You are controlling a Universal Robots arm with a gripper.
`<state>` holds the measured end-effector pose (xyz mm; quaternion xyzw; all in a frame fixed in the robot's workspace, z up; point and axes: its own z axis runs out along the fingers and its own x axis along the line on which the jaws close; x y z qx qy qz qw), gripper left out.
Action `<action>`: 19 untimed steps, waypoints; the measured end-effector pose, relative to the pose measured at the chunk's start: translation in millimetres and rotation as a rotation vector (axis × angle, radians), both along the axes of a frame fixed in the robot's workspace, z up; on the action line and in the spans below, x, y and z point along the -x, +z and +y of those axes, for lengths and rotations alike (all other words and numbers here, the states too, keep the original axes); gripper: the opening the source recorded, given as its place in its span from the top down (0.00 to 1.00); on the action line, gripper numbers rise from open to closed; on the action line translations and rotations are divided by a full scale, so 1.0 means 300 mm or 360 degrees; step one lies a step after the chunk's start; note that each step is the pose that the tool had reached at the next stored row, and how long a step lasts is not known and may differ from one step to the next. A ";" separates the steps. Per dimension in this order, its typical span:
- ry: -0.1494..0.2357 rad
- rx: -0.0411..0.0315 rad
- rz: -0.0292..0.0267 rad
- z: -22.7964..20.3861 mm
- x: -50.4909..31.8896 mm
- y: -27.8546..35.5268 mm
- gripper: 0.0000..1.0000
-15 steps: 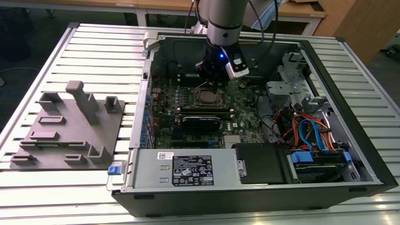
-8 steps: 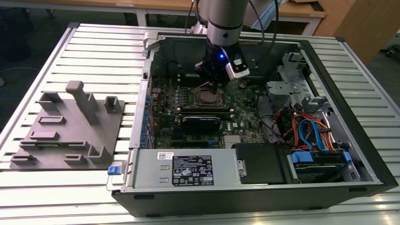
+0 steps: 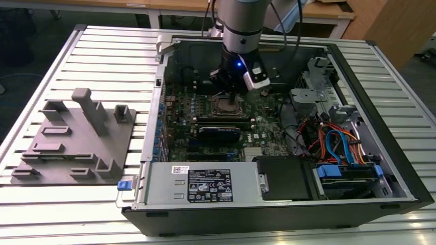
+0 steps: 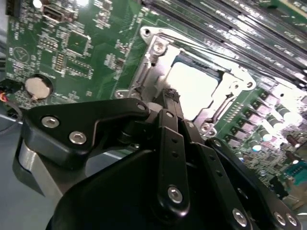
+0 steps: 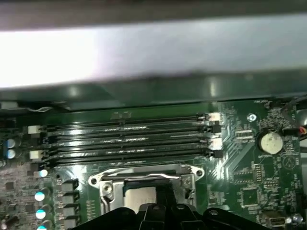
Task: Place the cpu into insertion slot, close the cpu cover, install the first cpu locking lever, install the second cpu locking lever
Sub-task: 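Install the first cpu locking lever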
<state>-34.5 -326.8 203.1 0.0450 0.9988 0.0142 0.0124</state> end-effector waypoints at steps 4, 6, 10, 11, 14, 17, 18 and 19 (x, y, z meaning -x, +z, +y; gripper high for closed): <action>0.0000 -0.0001 -0.00015 -0.001 0.029 0.000 0.90; 0.0000 -0.0001 -0.00073 -0.001 0.042 0.000 0.90; 0.0000 -0.0002 -0.00186 -0.001 0.059 0.003 0.90; 0.0000 -0.0002 -0.00207 -0.001 0.063 0.006 0.90; 0.0000 -0.0003 -0.00278 -0.001 0.077 0.015 0.90; 0.0000 -0.0002 -0.00365 -0.001 0.088 0.023 0.90; 0.0000 -0.0002 -0.00395 -0.001 0.092 0.027 0.90; 0.0000 -0.0003 -0.00423 -0.001 0.095 0.030 0.90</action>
